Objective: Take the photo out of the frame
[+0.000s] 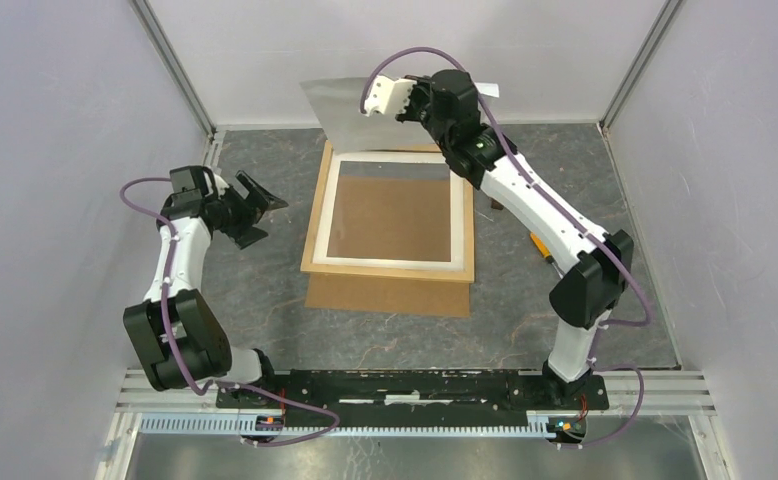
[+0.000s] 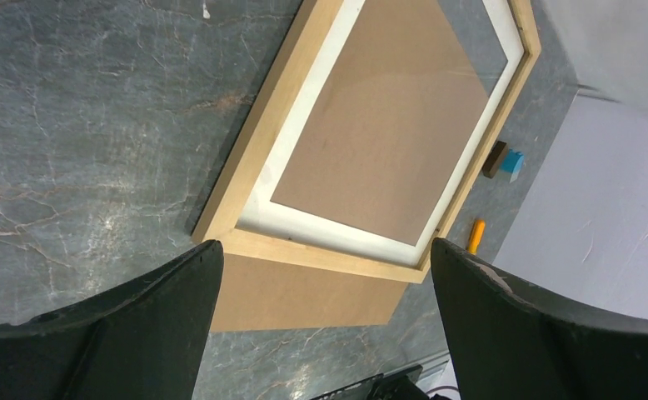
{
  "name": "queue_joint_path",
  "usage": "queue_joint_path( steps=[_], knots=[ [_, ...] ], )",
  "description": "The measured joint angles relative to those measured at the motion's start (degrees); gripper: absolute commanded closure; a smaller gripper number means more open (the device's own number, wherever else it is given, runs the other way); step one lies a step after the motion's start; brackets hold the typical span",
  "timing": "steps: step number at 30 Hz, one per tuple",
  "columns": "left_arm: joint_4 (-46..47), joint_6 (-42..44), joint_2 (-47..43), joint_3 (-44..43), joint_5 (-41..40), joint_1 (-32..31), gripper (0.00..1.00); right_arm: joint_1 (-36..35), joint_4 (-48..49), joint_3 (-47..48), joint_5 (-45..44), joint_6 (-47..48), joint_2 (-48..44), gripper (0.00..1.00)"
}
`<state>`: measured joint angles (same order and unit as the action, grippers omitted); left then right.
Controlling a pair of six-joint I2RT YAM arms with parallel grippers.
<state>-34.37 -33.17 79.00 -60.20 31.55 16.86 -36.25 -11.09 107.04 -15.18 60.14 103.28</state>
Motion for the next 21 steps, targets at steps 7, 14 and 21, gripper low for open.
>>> queue_joint_path(
  steps=[7, 14, 21],
  knots=[
    [-0.2, 0.3, 1.9, -2.0, 0.0, 1.3, 0.0, 0.0, 8.0, -6.8, 4.4, 0.2, -1.3, 1.0],
    [-0.2, 0.3, 2.1, -1.7, 0.0, 1.5, 0.0, -0.7, 14.0, -35.0, 13.5, -0.9, -8.9, 1.0],
    [-0.4, 0.9, 3.1, -0.3, 0.0, 1.5, 0.0, -2.6, 17.7, -51.0, 22.3, -0.5, -7.5, 1.0]
  ],
)
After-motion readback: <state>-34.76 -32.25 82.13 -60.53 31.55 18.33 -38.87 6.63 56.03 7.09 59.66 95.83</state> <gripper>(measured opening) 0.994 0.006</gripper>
